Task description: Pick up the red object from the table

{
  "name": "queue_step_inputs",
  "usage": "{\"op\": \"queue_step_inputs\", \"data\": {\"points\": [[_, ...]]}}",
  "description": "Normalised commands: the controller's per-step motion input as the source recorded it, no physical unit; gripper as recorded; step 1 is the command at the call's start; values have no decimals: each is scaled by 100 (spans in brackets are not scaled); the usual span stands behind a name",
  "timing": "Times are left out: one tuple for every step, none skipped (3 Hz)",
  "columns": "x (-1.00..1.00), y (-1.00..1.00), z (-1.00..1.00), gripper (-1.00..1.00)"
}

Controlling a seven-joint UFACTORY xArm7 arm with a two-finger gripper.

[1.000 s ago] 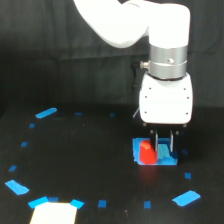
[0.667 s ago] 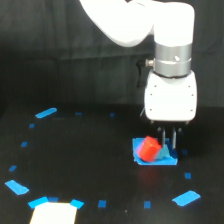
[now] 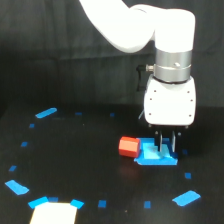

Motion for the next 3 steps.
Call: {"op": "queue_step_inputs", "data": {"points": [[100,1,-12,100],[-91,-10,-1,100],[-100,-27,-30,100]]}}
